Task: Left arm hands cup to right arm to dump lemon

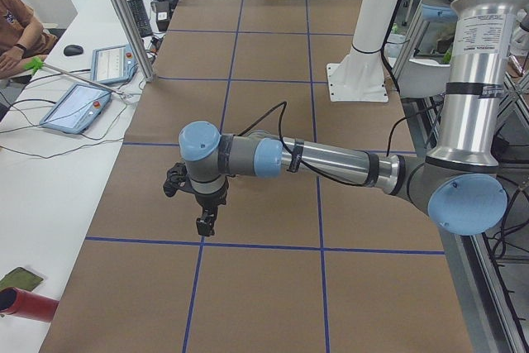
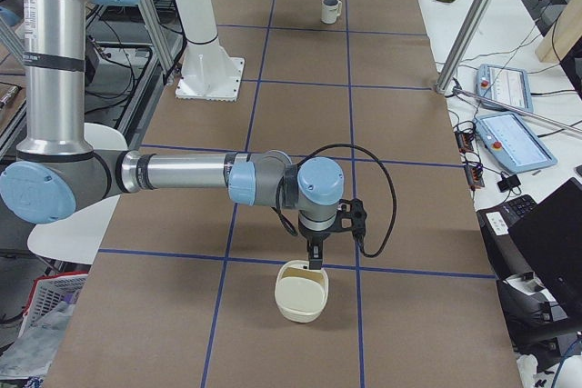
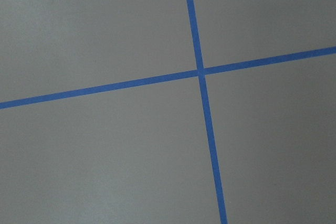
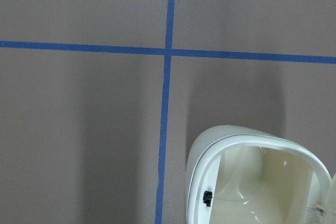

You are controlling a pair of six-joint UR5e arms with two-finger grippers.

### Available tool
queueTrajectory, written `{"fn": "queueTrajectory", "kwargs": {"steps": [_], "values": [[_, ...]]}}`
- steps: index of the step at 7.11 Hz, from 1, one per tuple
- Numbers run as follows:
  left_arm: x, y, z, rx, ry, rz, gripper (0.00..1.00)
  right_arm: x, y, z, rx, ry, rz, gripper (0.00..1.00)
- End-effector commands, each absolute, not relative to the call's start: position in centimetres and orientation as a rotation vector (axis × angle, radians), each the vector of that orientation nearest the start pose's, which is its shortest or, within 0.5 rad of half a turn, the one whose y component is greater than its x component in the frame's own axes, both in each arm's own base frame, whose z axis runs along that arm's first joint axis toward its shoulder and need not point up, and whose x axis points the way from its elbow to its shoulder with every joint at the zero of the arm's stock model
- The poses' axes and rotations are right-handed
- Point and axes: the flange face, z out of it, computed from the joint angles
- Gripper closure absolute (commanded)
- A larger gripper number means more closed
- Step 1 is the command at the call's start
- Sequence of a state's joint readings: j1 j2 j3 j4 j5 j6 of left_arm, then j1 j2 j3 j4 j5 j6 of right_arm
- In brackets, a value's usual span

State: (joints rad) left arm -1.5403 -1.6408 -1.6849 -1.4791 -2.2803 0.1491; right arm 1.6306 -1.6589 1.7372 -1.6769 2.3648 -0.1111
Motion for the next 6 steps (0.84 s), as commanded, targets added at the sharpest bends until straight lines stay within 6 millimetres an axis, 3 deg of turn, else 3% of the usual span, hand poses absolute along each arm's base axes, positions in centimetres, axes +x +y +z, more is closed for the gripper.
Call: {"fn": "queueTrajectory", "kwargs": {"steps": [1, 2, 3, 4, 6], "values": [[-0.3, -53.6, 53.8, 0.217, 0.754, 0.229, 0.00, 8.9, -44.6, 61.7, 0.058, -0.796, -0.039, 0.00], [0.3, -53.9, 53.2, 0.220, 0.797, 0.129, 0.00, 8.9, -44.6, 61.6, 0.061, -0.795, -0.040, 0.00], [5.9, -53.5, 53.1, 0.140, 0.865, 0.131, 0.00, 8.9, -44.6, 61.1, 0.070, -0.796, -0.044, 0.00], [9.3, -53.2, 53.1, 0.078, 0.883, 0.051, 0.00, 8.9, -44.5, 60.7, 0.074, -0.796, -0.046, 0.00], [13.7, -52.2, 52.0, 0.034, 0.921, -0.036, 0.00, 8.9, -44.6, 60.4, 0.079, -0.795, -0.047, 0.00]]}}
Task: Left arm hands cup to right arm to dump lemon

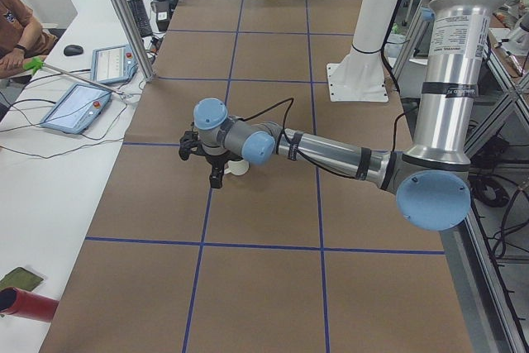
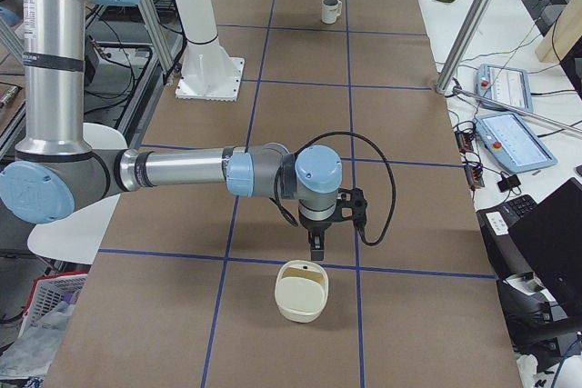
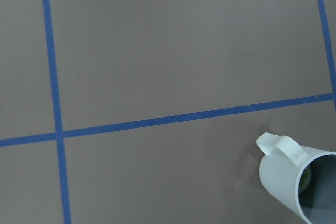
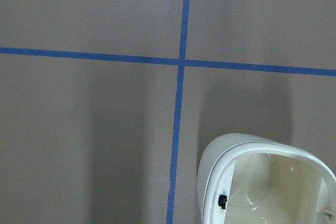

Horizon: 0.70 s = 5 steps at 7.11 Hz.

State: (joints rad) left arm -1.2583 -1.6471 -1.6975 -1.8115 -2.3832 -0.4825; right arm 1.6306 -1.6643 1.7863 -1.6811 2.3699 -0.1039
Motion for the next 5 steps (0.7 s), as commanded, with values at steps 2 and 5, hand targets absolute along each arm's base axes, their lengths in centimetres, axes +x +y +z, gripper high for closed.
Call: {"fn": "queueTrajectory", "kwargs": {"steps": [2, 5], "values": [[19.1, -51.6, 51.5, 0.025, 0.877, -0.082, 0.00, 8.9, -44.6, 60.4, 0.082, -0.795, -0.048, 0.00], [21.1, -52.2, 51.4, 0.011, 0.876, -0.061, 0.00, 8.9, -44.6, 60.4, 0.082, -0.795, -0.048, 0.00]]}}
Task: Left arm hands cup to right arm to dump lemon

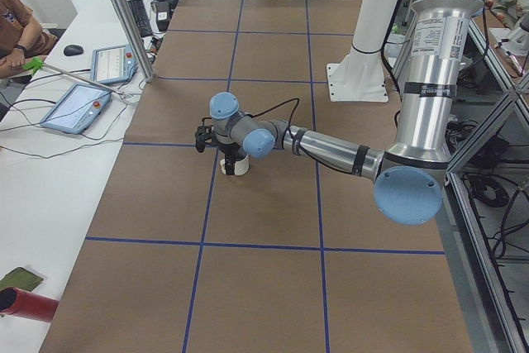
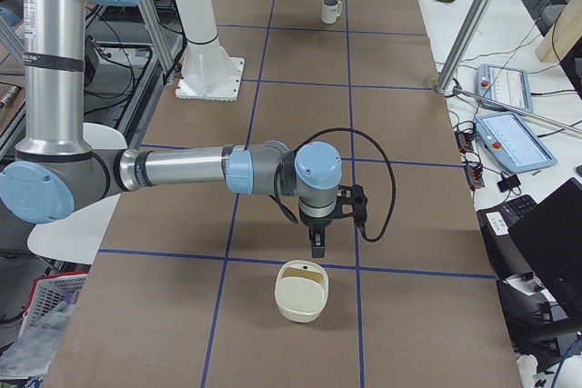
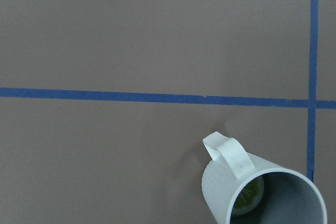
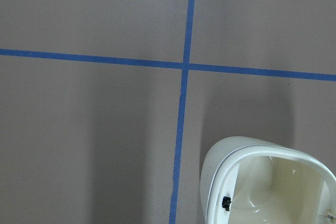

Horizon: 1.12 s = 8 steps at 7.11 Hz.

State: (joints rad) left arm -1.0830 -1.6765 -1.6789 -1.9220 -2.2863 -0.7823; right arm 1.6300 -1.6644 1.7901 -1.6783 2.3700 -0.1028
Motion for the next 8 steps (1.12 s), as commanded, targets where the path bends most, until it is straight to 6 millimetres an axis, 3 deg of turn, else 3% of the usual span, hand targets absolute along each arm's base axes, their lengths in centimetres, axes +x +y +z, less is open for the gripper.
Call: {"fn": "queueTrajectory", "kwargs": {"steps": [1, 2, 3, 4, 5, 6, 8], "values": [[22.5, -51.8, 51.7, -0.003, 0.874, -0.040, 0.00, 8.9, -44.6, 60.4, 0.082, -0.795, -0.048, 0.00], [24.5, -51.0, 52.0, -0.022, 0.870, -0.006, 0.01, 8.9, -44.6, 60.4, 0.084, -0.795, -0.049, 0.00], [24.9, -50.8, 52.6, -0.037, 0.862, -0.004, 0.12, 8.9, -44.6, 60.4, 0.084, -0.795, -0.049, 0.00], [25.0, -50.8, 52.9, -0.043, 0.858, -0.004, 0.64, 8.8, -44.6, 60.0, 0.090, -0.795, -0.053, 0.00], [24.9, -50.8, 53.3, -0.044, 0.854, 0.000, 0.97, 8.9, -44.6, 59.6, 0.094, -0.794, -0.053, 0.00], [24.6, -50.8, 53.0, -0.041, 0.856, -0.001, 1.00, 8.9, -44.6, 59.3, 0.098, -0.794, -0.055, 0.00], [20.6, -52.6, 53.1, -0.043, 0.847, -0.087, 1.00, 8.9, -44.6, 59.3, 0.100, -0.794, -0.055, 0.00]]}}
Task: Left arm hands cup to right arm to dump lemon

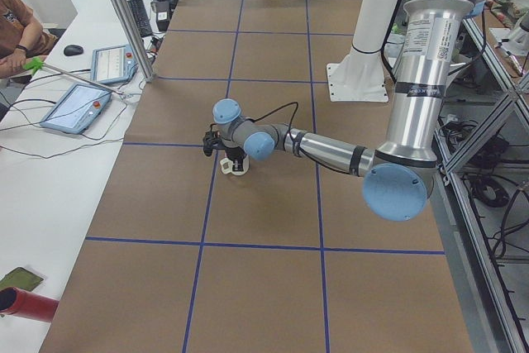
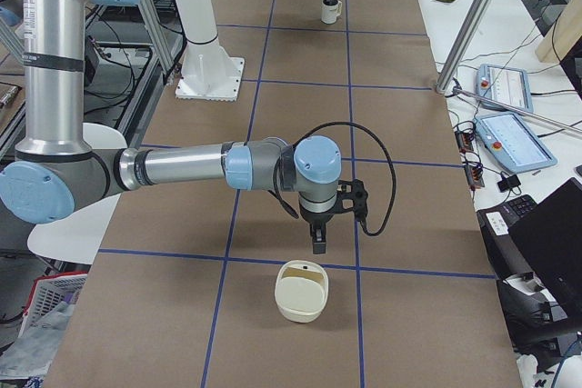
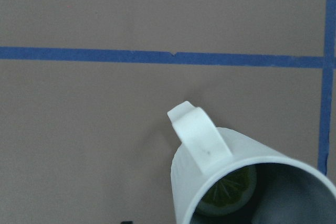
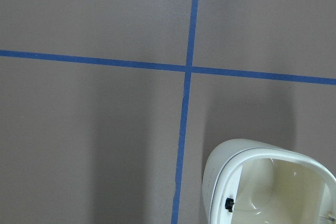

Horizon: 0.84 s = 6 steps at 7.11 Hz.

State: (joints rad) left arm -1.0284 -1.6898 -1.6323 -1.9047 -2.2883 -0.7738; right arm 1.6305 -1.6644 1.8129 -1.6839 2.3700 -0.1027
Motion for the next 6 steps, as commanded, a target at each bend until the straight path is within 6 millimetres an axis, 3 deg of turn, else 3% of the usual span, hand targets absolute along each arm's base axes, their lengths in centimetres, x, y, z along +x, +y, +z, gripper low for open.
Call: {"fn": "queueTrajectory", "kwargs": {"steps": [1, 2, 3, 4, 5, 6], "values": [[19.5, -53.9, 51.5, -0.061, 0.867, -0.113, 1.00, 8.9, -44.6, 59.1, 0.102, -0.793, -0.057, 0.00], [18.6, -54.3, 50.2, -0.065, 0.903, -0.117, 1.00, 8.9, -44.6, 58.7, 0.113, -0.793, -0.061, 0.00], [18.5, -54.2, 49.1, -0.057, 0.919, -0.111, 1.00, 8.8, -44.7, 56.2, 0.165, -0.791, -0.087, 0.00], [18.4, -54.7, 46.4, -0.068, 0.925, -0.123, 1.00, 8.7, -44.8, 49.5, 0.298, -0.780, -0.141, 0.00], [18.2, -55.7, 42.2, -0.080, 0.916, -0.144, 1.00, 8.0, -45.8, 45.6, 0.393, -0.776, -0.200, 0.00], [18.5, -56.5, 38.4, -0.099, 0.905, -0.158, 1.00, 5.8, -46.4, 44.5, 0.434, -0.796, -0.269, 0.00]]}}
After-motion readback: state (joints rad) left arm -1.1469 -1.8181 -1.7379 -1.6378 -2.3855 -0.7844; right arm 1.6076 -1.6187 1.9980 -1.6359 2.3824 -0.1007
